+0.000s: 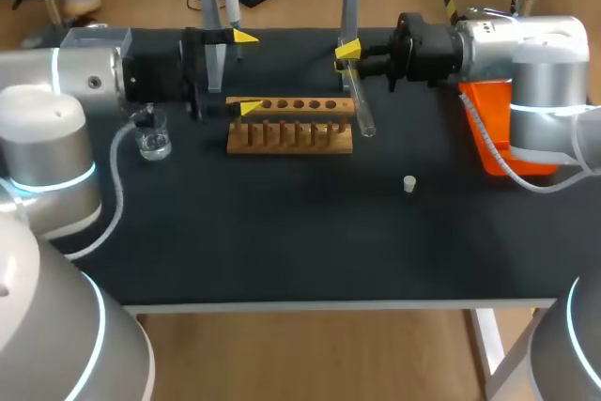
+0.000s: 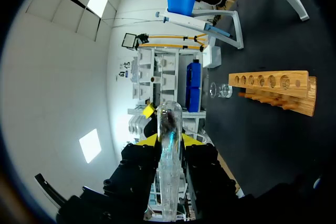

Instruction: Invert the test tube, pick up the pipette, mount the tip to pipette, aspirate from beaker and dispense into the tube, eject the tip, return the pipette, and cap with the stopper.

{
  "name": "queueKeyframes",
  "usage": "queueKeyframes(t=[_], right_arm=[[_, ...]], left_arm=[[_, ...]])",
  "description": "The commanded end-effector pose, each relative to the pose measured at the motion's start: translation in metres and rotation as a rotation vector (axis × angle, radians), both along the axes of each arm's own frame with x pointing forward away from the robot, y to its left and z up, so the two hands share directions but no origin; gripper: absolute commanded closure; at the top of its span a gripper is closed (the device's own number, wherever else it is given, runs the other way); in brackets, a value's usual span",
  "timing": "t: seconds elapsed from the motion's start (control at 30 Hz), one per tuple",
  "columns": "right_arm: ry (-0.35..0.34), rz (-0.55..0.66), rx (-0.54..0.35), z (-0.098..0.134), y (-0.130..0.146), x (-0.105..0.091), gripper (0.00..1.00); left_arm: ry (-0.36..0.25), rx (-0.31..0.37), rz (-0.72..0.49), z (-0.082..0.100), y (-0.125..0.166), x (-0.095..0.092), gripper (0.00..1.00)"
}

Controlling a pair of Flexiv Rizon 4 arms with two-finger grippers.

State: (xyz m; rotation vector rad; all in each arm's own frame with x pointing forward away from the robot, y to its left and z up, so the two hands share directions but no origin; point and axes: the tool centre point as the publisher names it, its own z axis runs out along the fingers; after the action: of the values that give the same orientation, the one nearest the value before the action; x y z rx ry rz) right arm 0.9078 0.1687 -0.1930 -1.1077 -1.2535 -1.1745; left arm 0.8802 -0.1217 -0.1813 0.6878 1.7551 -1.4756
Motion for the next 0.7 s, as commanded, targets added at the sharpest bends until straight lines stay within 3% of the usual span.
queueKeyframes(t=[0.03, 0.1, 0.13, 0.2, 0.7], right_arm=[[0.001, 0.004, -0.004, 0.001, -0.001, 0.001, 1.0], [0.001, 0.004, -0.004, 0.001, -0.001, 0.001, 1.0], [0.001, 0.004, -0.004, 0.001, -0.001, 0.001, 1.0], [0.001, 0.004, -0.004, 0.001, -0.001, 0.001, 1.0], [0.001, 0.004, -0.004, 0.001, -0.001, 0.001, 1.0]], left_arm=[[-0.275, 0.047, 0.049, 0.006, -0.016, -0.012, 0.0], [-0.381, 0.042, 0.027, 0.01, -0.021, -0.015, 0.0], [-0.403, 0.063, 0.029, 0.012, -0.024, -0.017, 0.0], [-0.384, 0.115, 0.047, 0.013, -0.028, -0.016, 0.0], [-0.384, 0.115, 0.047, 0.013, -0.028, -0.016, 0.0]])
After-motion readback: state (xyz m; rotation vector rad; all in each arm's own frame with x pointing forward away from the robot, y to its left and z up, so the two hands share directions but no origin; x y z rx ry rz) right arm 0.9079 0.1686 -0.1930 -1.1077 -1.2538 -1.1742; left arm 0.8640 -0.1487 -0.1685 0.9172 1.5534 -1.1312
